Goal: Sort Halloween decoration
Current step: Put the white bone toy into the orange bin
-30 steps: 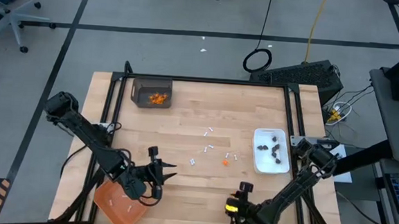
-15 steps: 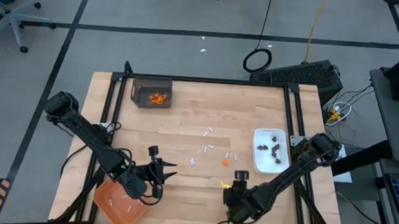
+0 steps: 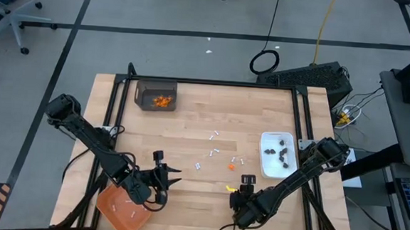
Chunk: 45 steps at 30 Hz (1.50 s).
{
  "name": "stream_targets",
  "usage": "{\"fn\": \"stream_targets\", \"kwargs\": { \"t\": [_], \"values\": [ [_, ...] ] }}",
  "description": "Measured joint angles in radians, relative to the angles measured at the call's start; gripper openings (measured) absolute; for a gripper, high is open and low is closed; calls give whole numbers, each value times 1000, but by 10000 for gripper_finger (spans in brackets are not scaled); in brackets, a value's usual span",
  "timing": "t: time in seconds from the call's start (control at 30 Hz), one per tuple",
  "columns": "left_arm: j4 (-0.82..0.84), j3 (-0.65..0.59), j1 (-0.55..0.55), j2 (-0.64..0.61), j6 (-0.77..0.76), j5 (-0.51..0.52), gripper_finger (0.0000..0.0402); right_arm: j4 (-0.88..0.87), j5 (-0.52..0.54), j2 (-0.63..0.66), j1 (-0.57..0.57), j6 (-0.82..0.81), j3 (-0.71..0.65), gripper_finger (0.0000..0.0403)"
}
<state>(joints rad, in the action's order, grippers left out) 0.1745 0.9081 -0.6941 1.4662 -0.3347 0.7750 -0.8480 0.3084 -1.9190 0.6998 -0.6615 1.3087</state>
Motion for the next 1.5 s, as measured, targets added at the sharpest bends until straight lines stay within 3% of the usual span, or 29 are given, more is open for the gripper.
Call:
{"fn": "stream_targets", "kwargs": {
  "t": [1.0,1.17,1.5],
  "values": [
    [-37,0,0,0,-50,-1,118,149,32,2,-8,-38,-66,153],
    [-35,0,0,0,-53,-1,118,144,32,58,-7,-83,-66,153],
    [-39,0,0,0,-56,-1,118,160,31,72,50,-95,-65,153]
  ]
}}
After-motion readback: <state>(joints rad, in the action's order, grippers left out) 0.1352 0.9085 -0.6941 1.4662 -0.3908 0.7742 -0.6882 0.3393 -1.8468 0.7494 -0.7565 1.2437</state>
